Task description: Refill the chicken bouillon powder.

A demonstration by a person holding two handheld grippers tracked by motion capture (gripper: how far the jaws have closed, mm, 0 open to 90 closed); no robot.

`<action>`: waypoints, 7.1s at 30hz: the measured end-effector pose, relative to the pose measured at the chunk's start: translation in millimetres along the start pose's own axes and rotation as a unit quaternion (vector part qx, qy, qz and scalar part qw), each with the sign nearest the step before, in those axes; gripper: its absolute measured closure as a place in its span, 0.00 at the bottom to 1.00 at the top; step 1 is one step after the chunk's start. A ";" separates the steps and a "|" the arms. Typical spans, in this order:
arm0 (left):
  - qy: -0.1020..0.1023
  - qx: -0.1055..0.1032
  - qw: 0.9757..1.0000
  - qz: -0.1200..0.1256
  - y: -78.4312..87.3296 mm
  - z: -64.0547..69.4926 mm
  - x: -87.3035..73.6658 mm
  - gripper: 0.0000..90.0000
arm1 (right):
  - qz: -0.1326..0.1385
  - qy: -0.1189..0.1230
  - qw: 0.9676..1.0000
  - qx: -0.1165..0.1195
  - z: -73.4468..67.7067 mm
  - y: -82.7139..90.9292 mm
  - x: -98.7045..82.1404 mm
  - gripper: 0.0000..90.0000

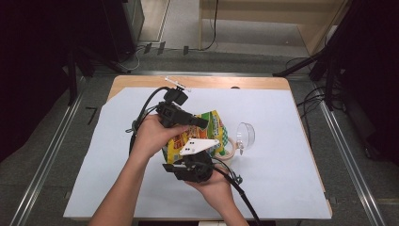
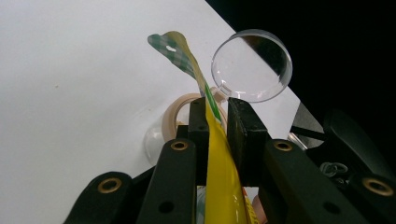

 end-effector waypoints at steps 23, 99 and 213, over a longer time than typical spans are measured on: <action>-0.013 0.010 1.000 0.002 6.5 10.8 1.0 0.90 | 0.026 -0.021 0.999 -0.005 -3.3 -3.9 2.1 0.80; -0.028 0.028 0.999 0.010 5.6 13.0 6.5 0.89 | 0.057 -0.025 0.998 -0.031 -4.9 -3.6 5.9 0.77; -0.033 0.030 0.999 0.020 6.0 14.9 8.7 0.87 | 0.059 -0.023 0.998 -0.024 -5.0 -1.6 8.1 0.78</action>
Point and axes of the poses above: each handheld gripper's, and its own axes: y roughly backward along the jaws, x roughly out of its top, z roughly to its right, the point moved 4 cm from there along -y, roughly forward along the jaws, and after that the axes turned 1 degree about -y, right-handed, at the moved point
